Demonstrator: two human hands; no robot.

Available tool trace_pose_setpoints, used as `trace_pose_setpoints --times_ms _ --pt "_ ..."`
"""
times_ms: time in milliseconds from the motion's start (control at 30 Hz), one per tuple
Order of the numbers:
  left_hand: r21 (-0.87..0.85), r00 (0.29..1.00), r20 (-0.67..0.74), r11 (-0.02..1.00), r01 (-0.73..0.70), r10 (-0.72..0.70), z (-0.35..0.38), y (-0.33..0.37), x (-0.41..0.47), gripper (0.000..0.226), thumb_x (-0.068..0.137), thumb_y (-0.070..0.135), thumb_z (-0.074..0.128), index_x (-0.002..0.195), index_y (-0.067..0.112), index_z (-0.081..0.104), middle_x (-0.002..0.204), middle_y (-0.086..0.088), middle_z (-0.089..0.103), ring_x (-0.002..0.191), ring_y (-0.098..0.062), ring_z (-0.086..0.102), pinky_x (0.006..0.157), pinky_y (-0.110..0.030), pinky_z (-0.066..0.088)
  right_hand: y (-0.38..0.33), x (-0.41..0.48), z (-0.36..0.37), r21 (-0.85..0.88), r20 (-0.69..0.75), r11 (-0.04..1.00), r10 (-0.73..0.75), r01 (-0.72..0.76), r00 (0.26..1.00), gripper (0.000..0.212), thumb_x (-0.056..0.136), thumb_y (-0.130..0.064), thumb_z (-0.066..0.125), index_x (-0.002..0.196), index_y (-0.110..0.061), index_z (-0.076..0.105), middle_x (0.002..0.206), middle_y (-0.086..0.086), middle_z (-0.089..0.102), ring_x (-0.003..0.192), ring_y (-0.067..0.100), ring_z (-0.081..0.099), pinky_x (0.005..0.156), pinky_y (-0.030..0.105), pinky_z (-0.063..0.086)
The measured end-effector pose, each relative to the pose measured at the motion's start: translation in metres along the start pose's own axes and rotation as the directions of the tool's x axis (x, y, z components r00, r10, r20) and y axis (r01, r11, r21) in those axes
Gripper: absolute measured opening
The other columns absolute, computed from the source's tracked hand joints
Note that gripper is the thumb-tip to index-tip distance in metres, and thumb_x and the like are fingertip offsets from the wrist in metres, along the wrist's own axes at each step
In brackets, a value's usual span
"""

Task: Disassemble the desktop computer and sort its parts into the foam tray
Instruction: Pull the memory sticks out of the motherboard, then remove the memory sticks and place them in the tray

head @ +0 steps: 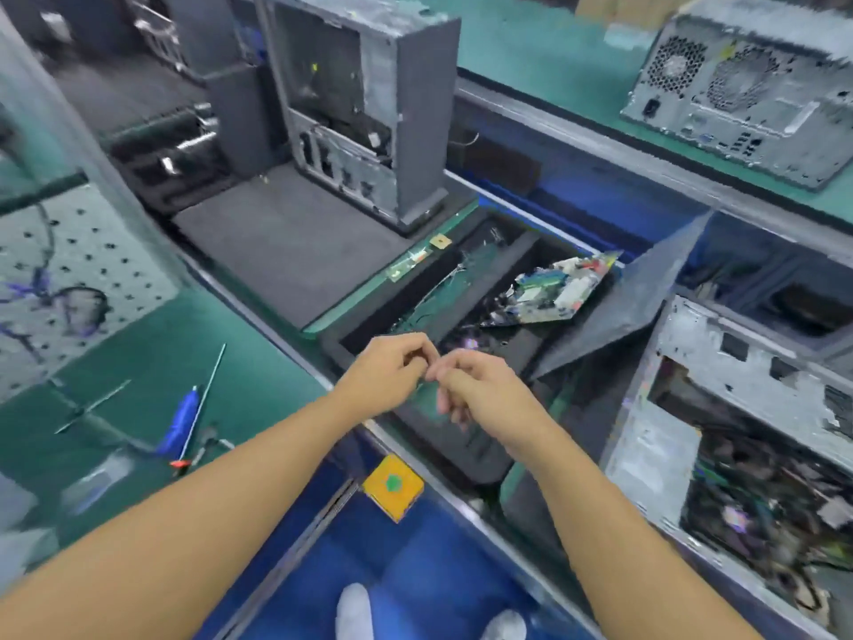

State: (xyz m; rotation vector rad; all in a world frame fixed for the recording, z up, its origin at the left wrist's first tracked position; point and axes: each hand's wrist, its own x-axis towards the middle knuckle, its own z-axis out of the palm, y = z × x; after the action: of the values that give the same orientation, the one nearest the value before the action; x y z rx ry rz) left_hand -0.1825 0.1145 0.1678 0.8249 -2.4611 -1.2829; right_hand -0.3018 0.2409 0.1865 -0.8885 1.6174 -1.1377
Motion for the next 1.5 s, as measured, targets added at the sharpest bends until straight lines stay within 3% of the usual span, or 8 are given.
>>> trace_pose_setpoints --times_ms 233,400,500,667,833,1167,1367,1500 --pt "0.118 0.907 -0.032 0.900 0.420 -0.419 -0.068 -0.122 -0.067 0.029 0.086 0.002 0.051 0.081 0.029 0.059 0.078 0.011 0.066 0.075 -0.014 0.061 0.073 -0.031 0.051 0.028 0.051 0.120 -0.151 0.172 0.978 0.171 -0.146 0.970 0.017 0.092 -0.012 0.049 0.091 -0.008 0.065 0.066 0.000 0.068 0.055 0.017 0.052 0.048 0.026 0.040" --pt "0.269 0.697 -0.216 0.645 0.716 -0.684 -0.084 -0.195 -0.112 0.020 0.096 0.015 0.045 0.103 0.009 0.063 0.108 -0.013 0.067 0.102 -0.031 0.062 0.081 -0.033 0.047 0.053 0.073 0.173 -0.239 0.196 0.932 0.321 -0.272 0.927 0.016 0.093 -0.016 0.047 0.096 -0.013 0.063 0.073 -0.002 0.068 0.057 0.013 0.054 0.048 0.023 0.043" --pt "0.321 0.578 -0.168 0.510 0.798 -0.798 -0.080 -0.226 -0.134 0.027 0.094 0.021 0.048 0.112 0.005 0.060 0.114 -0.016 0.065 0.102 -0.034 0.062 0.077 -0.033 0.047 0.067 0.082 0.197 -0.278 0.210 0.908 0.375 -0.313 0.903 0.017 0.093 -0.019 0.047 0.097 -0.014 0.063 0.074 -0.003 0.068 0.059 0.013 0.055 0.050 0.022 0.044" --pt "0.312 0.407 -0.171 0.342 0.886 -0.898 -0.053 -0.253 -0.135 0.089 0.091 0.066 0.047 0.144 -0.003 0.028 0.146 -0.020 0.036 0.133 -0.037 0.043 0.106 -0.044 0.040 0.079 0.085 0.219 -0.302 0.225 0.887 0.422 -0.349 0.878 0.015 0.094 -0.021 0.048 0.092 -0.018 0.062 0.073 -0.005 0.068 0.059 0.012 0.056 0.051 0.022 0.044" --pt "0.332 0.276 -0.256 0.183 0.925 -0.927 -0.033 -0.262 -0.121 0.126 0.072 0.089 0.043 0.152 -0.002 0.012 0.152 -0.014 0.026 0.137 -0.030 0.031 0.108 -0.046 0.033 0.080 0.078 0.216 -0.300 0.216 0.882 0.435 -0.364 0.874 0.013 0.094 -0.024 0.051 0.090 -0.020 0.063 0.076 -0.004 0.069 0.058 0.012 0.056 0.052 0.021 0.045" --pt "0.322 0.233 -0.343 0.119 0.939 -0.910 -0.013 -0.267 -0.107 0.131 0.056 0.084 0.067 0.146 0.002 0.020 0.143 -0.018 0.030 0.131 -0.035 0.032 0.107 -0.045 0.032 0.081 0.071 0.187 -0.293 0.176 0.871 0.455 -0.395 0.873 0.015 0.095 -0.024 0.049 0.094 -0.020 0.063 0.079 -0.006 0.069 0.059 0.009 0.057 0.055 0.021 0.046" --pt "0.279 0.318 -0.260 0.245 0.929 -0.912 -0.005 -0.250 -0.099 0.122 0.064 0.060 0.082 0.145 -0.002 0.014 0.132 -0.015 0.027 0.122 -0.034 0.037 0.092 -0.042 0.048 0.078 0.067 0.171 -0.262 0.150 0.884 0.433 -0.386 0.889 0.016 0.095 -0.022 0.048 0.097 -0.016 0.063 0.081 -0.003 0.069 0.061 0.010 0.057 0.056 0.023 0.047" --pt "0.157 0.465 0.007 0.460 0.874 -0.885 -0.003 -0.214 -0.082 0.077 0.072 0.048 0.073 0.126 -0.001 0.048 0.121 -0.014 0.048 0.104 -0.027 0.051 0.086 -0.034 0.049 0.077 0.063 0.154 -0.217 0.108 0.881 0.450 -0.421 0.886 0.021 0.094 -0.022 0.048 0.105 -0.012 0.063 0.081 -0.003 0.068 0.061 0.009 0.057 0.058 0.024 0.047"
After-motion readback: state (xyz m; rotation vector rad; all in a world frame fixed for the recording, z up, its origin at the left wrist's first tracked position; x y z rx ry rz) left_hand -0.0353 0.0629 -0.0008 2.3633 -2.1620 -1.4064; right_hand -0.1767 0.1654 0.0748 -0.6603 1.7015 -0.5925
